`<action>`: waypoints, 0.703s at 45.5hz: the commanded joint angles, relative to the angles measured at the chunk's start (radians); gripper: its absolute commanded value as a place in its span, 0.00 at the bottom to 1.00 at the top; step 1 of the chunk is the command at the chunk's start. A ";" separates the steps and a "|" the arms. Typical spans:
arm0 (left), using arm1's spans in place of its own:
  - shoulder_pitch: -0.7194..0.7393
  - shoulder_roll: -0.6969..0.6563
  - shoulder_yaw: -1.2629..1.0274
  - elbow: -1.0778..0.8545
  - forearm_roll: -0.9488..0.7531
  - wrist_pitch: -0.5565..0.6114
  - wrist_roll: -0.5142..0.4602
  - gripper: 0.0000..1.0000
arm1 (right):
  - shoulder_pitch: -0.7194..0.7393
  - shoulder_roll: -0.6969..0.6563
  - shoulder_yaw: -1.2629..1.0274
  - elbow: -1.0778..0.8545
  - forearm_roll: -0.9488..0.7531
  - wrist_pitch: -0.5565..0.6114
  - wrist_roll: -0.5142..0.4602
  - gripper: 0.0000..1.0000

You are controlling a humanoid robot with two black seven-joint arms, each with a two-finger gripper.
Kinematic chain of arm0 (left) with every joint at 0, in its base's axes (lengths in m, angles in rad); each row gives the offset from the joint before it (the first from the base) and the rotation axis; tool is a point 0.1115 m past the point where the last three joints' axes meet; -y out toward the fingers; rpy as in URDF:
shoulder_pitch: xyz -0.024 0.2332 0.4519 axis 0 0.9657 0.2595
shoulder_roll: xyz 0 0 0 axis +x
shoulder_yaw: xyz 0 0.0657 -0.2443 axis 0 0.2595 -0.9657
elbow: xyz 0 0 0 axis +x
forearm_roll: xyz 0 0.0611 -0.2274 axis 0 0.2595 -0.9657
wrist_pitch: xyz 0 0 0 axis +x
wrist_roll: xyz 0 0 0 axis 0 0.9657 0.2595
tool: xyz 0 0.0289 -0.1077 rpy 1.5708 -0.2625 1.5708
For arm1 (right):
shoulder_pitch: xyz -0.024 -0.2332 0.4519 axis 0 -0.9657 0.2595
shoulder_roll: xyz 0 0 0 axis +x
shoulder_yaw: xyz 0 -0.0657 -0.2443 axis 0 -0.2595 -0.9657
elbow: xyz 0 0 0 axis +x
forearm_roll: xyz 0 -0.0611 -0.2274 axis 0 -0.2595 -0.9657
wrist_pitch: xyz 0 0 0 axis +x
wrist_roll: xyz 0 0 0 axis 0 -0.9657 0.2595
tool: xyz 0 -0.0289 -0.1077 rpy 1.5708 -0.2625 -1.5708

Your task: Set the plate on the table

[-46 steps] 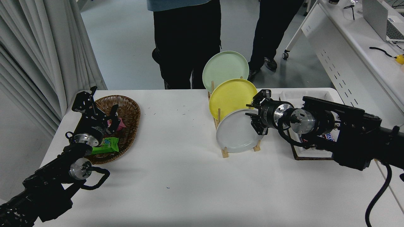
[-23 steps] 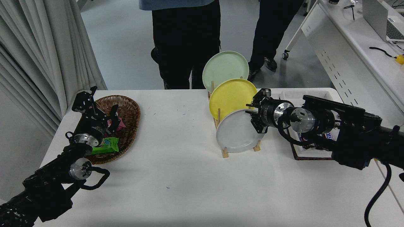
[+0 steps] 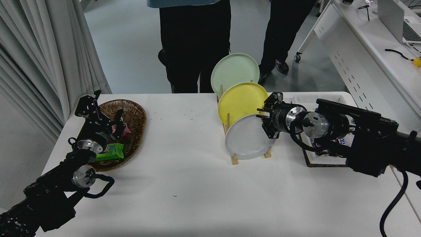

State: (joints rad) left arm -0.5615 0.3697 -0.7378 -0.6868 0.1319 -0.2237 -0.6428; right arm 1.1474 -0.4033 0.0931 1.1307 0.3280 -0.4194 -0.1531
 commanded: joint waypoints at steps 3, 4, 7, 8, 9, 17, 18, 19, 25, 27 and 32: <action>0.000 0.000 0.000 0.001 0.000 0.000 0.000 1.00 | 0.000 0.000 0.000 0.000 0.000 0.001 -0.006 0.06; 0.000 0.000 0.000 0.000 0.000 0.000 0.000 1.00 | 0.000 0.000 0.000 0.000 0.000 0.001 -0.006 0.06; 0.000 0.000 0.000 0.000 0.000 0.000 0.000 1.00 | 0.000 0.000 0.000 0.000 0.000 0.001 -0.006 0.06; 0.000 0.000 0.000 0.000 0.000 0.000 0.000 1.00 | 0.000 0.000 0.000 0.000 0.000 0.001 -0.006 0.06; 0.000 0.000 0.000 0.000 0.000 0.000 0.000 1.00 | 0.000 0.000 0.000 0.000 0.000 0.001 -0.008 0.06; 0.000 0.000 0.000 0.000 0.000 0.000 0.000 1.00 | 0.000 0.000 0.000 0.000 0.000 0.001 -0.013 0.00; 0.000 0.000 0.000 0.000 0.000 0.000 0.000 1.00 | 0.000 0.000 0.000 0.000 0.000 0.001 -0.013 0.00; 0.000 0.000 0.000 0.000 0.000 0.001 0.000 1.00 | 0.000 0.000 0.000 0.000 0.000 0.001 -0.013 0.00; 0.000 0.000 0.000 0.000 0.000 0.000 0.000 1.00 | 0.002 0.000 0.004 0.001 0.000 0.002 -0.016 0.00; 0.000 0.000 0.000 0.000 0.000 0.000 0.000 1.00 | 0.003 0.000 0.011 0.003 0.000 0.002 -0.017 0.00; 0.000 0.000 0.000 0.000 0.000 0.000 0.000 1.00 | 0.005 -0.002 0.034 0.004 0.000 0.005 -0.037 0.00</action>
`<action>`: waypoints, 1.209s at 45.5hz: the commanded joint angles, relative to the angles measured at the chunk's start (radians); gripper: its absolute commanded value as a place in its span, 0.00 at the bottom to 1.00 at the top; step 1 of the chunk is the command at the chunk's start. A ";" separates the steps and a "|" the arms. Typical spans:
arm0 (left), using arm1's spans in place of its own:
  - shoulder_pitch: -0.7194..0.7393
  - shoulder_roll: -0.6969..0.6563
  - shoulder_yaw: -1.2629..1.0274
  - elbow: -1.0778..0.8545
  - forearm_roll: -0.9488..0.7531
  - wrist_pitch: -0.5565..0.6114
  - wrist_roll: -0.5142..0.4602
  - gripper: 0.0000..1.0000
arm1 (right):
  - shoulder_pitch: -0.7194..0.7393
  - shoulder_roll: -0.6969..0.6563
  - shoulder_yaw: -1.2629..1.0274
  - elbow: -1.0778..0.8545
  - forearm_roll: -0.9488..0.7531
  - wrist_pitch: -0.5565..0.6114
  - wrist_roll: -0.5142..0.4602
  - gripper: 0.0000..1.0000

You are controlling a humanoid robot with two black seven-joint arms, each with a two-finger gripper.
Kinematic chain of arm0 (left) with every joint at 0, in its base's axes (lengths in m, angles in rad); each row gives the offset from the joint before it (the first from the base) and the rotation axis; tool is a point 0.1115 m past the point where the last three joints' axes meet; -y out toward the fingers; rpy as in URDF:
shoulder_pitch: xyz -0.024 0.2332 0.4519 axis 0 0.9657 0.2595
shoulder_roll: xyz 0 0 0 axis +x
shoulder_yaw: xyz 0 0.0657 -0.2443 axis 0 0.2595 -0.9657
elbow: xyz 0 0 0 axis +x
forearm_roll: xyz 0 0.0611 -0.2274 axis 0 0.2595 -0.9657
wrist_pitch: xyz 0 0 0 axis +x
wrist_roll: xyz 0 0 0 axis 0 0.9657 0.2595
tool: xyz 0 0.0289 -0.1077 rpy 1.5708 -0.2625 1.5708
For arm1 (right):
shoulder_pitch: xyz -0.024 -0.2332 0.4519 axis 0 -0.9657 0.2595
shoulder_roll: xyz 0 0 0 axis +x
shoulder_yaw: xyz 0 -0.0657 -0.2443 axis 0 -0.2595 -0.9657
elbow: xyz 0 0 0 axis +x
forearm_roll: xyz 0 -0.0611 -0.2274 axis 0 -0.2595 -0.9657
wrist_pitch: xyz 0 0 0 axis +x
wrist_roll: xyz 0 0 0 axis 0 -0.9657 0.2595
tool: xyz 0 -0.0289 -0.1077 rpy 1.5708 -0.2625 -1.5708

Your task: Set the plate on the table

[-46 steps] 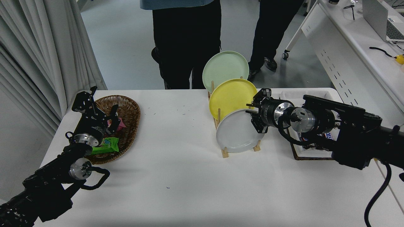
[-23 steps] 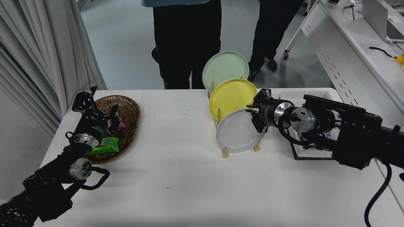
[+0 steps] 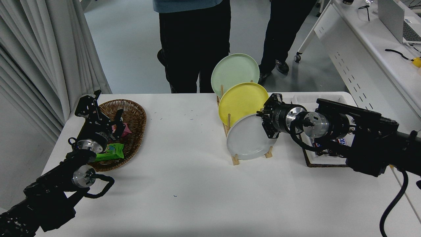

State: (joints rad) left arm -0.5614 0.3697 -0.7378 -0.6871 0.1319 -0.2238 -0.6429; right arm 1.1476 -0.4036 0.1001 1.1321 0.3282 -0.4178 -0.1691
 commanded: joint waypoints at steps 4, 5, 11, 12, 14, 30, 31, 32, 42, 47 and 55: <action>0.000 0.000 0.000 0.000 0.000 0.000 0.000 1.00 | 0.024 -0.012 0.053 0.005 0.000 0.004 -0.043 0.00; 0.000 0.000 0.000 0.001 0.000 0.000 0.000 1.00 | 0.029 -0.017 0.058 0.006 0.000 0.004 -0.047 0.00; 0.000 0.000 0.000 0.001 0.000 0.000 0.000 1.00 | 0.069 -0.035 0.075 0.006 0.000 0.007 -0.076 0.00; 0.000 0.000 0.000 0.001 0.000 0.000 0.000 1.00 | 0.076 -0.037 0.078 0.006 0.000 0.007 -0.082 0.00; 0.000 0.000 0.000 0.001 0.000 0.000 0.000 1.00 | 0.086 -0.037 0.082 0.006 0.000 0.007 -0.089 0.00; 0.000 0.000 0.000 0.000 0.000 0.000 0.000 1.00 | 0.187 -0.110 0.101 0.074 0.029 0.008 -0.155 0.00; 0.000 0.000 0.000 0.000 0.000 0.000 0.000 1.00 | 0.195 -0.118 0.101 0.084 0.032 0.007 -0.155 0.00; 0.000 0.000 0.000 0.001 0.000 0.000 0.000 1.00 | 0.202 -0.124 0.102 0.092 0.035 0.005 -0.155 0.00; 0.000 0.000 0.000 0.000 0.000 0.001 0.000 1.00 | 0.293 -0.155 0.101 0.133 0.137 -0.027 -0.155 0.00; 0.000 0.000 0.000 0.000 0.000 0.001 0.000 1.00 | 0.337 -0.152 0.102 0.141 0.176 -0.101 -0.155 0.00; -0.002 0.000 0.000 0.000 0.000 0.001 0.000 1.00 | 0.405 -0.135 0.102 0.140 0.331 -0.182 -0.155 0.00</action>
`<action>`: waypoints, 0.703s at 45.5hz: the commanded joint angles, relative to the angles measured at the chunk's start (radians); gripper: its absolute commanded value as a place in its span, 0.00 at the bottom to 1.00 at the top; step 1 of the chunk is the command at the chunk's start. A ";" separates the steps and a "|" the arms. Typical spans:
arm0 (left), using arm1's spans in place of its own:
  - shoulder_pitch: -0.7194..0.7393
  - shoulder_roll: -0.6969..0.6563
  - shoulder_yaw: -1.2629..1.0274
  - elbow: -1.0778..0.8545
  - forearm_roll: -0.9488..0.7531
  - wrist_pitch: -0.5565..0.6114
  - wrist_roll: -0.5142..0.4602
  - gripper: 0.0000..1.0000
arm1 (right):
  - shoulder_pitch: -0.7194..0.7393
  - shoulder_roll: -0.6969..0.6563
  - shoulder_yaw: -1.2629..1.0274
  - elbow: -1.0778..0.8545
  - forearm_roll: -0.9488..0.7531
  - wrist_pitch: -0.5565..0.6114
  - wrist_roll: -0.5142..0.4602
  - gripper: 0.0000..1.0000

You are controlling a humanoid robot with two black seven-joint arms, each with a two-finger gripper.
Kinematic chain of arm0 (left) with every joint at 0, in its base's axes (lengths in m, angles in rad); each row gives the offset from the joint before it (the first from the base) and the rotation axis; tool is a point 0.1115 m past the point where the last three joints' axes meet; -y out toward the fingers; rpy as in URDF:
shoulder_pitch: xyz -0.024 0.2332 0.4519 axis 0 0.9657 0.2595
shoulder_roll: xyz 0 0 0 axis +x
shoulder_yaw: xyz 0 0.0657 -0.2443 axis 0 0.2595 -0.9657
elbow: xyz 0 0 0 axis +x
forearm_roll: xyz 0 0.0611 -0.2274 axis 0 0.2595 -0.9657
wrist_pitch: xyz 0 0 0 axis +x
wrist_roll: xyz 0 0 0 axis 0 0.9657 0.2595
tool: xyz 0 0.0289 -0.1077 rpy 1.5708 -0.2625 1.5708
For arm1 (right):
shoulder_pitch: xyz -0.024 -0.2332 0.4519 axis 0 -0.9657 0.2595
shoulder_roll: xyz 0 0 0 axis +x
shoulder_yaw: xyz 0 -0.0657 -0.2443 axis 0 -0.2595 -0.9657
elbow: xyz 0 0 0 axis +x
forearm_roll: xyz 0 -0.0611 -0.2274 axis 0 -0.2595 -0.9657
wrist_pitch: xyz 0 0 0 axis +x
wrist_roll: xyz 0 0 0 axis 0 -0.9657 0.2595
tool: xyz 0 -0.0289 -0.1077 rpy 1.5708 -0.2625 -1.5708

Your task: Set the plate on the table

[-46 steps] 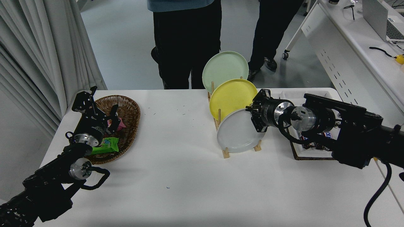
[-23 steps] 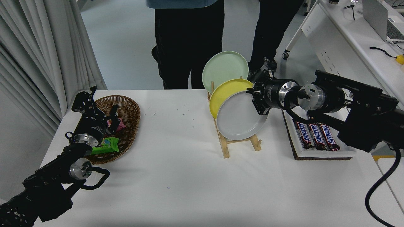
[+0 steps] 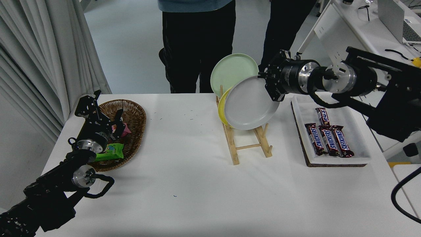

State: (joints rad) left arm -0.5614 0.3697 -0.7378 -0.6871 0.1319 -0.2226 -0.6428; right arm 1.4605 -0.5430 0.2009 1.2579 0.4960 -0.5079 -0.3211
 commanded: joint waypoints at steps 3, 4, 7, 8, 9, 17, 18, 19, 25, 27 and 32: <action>0.000 0.000 0.000 0.001 0.000 0.000 0.000 1.00 | 0.109 0.006 0.000 0.012 0.234 -0.101 -0.003 0.00; 0.000 0.000 0.000 0.000 0.000 -0.001 0.000 1.00 | 0.113 0.006 0.000 0.011 0.252 -0.107 -0.003 0.00; 0.000 0.000 0.000 0.000 0.000 -0.001 0.000 1.00 | 0.112 0.014 0.003 0.006 0.297 -0.133 -0.003 0.00; 0.000 0.000 0.000 0.001 0.000 -0.001 0.000 1.00 | 0.107 0.018 0.005 0.005 0.309 -0.141 -0.003 0.00; 0.000 0.000 0.000 0.001 0.000 -0.001 0.000 1.00 | 0.104 0.024 0.008 0.005 0.323 -0.146 -0.003 0.00; 0.000 0.000 0.000 0.000 0.000 -0.001 0.000 1.00 | 0.038 0.047 0.021 0.000 0.414 -0.153 -0.004 0.00; 0.000 0.000 0.000 0.000 0.000 -0.001 0.000 1.00 | 0.024 0.052 0.029 -0.002 0.420 -0.156 -0.004 0.00; 0.000 0.000 0.000 0.000 0.000 0.000 0.000 1.00 | 0.006 0.058 0.038 -0.002 0.424 -0.164 -0.004 0.00; 0.000 0.000 0.000 0.000 0.000 -0.001 0.000 1.00 | -0.091 0.086 0.110 -0.002 0.424 -0.214 -0.004 0.00; 0.000 0.000 0.000 0.000 0.000 0.000 0.000 1.00 | -0.112 0.100 0.129 -0.003 0.423 -0.236 -0.004 0.00; 0.000 0.000 0.000 0.000 0.000 0.000 0.000 1.00 | -0.146 0.138 0.173 -0.035 0.430 -0.278 -0.004 0.00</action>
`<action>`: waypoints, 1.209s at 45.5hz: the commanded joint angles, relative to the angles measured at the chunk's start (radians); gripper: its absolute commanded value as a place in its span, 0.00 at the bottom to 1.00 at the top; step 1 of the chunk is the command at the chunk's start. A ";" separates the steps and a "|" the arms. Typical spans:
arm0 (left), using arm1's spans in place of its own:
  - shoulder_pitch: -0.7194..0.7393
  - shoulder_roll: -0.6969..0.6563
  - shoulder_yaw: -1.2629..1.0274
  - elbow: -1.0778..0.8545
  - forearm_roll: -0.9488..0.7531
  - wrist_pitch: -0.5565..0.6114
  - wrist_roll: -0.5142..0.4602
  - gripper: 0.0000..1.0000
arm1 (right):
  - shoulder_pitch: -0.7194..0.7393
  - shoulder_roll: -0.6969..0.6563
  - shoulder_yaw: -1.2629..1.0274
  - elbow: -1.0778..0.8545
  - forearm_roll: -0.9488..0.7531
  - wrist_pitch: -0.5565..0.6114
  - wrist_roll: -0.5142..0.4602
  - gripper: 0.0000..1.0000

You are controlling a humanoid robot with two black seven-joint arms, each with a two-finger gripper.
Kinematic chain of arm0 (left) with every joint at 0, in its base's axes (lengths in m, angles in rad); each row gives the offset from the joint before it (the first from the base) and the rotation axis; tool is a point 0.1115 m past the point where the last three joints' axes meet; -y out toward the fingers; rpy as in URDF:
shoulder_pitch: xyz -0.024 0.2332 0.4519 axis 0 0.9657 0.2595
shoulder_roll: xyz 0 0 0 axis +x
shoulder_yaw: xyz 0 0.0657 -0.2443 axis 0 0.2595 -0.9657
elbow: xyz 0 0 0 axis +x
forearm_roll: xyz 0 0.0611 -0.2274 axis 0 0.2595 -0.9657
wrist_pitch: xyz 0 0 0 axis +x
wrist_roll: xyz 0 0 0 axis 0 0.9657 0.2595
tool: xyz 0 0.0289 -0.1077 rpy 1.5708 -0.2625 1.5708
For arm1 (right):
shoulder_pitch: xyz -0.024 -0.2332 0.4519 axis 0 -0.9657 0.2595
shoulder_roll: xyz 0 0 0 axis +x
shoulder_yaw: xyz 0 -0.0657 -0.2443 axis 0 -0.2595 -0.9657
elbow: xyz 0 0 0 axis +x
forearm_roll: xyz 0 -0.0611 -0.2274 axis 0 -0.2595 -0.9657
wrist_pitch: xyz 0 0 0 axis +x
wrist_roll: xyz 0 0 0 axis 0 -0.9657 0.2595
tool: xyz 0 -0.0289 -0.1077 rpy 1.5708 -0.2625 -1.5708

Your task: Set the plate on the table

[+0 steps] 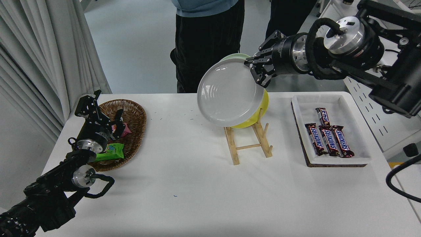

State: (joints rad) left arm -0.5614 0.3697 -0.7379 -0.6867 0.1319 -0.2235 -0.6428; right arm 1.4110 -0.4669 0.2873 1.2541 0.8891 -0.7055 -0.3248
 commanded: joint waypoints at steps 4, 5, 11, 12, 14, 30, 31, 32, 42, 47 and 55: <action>0.000 0.000 0.000 0.001 0.000 0.000 0.000 1.00 | -0.098 0.097 0.101 -0.044 0.037 -0.080 0.001 0.00; 0.000 0.000 0.000 0.000 0.000 0.000 0.000 1.00 | -0.098 0.108 0.101 -0.044 0.037 -0.080 0.001 0.00; 0.000 0.000 0.000 0.000 0.000 0.000 0.000 1.00 | -0.106 0.139 0.101 -0.050 0.059 -0.080 0.003 0.00; 0.000 0.000 0.000 0.000 0.000 0.000 0.000 1.00 | -0.106 0.154 0.101 -0.051 0.073 -0.080 0.006 0.00; 0.000 0.000 0.000 0.000 0.000 0.000 0.000 1.00 | -0.106 0.168 0.093 -0.056 0.077 -0.080 0.007 0.00; 0.000 0.000 0.000 0.001 0.000 0.000 0.000 1.00 | -0.222 0.191 0.084 -0.065 0.114 -0.080 0.012 0.00; 0.000 0.000 0.000 0.000 0.000 0.000 0.000 1.00 | -0.230 0.191 0.084 -0.065 0.123 -0.080 0.013 0.00; 0.000 0.000 0.000 0.001 0.000 0.000 0.000 1.00 | -0.236 0.191 0.084 -0.065 0.132 -0.080 0.013 0.00; 0.000 0.000 0.000 0.001 0.000 0.000 0.000 1.00 | -0.291 0.214 0.069 -0.110 0.140 -0.080 0.015 0.00; 0.000 0.000 0.000 0.000 0.000 0.000 0.000 1.00 | -0.326 0.226 0.076 -0.153 0.146 -0.080 0.015 0.00; -0.002 0.000 0.000 0.000 0.000 0.000 0.000 1.00 | -0.360 0.258 0.079 -0.225 0.180 -0.080 0.015 0.00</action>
State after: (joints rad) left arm -0.5615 0.3697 -0.7379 -0.6868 0.1319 -0.2239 -0.6429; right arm 1.1037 -0.2476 0.3627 1.1141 1.0360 -0.7852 -0.3103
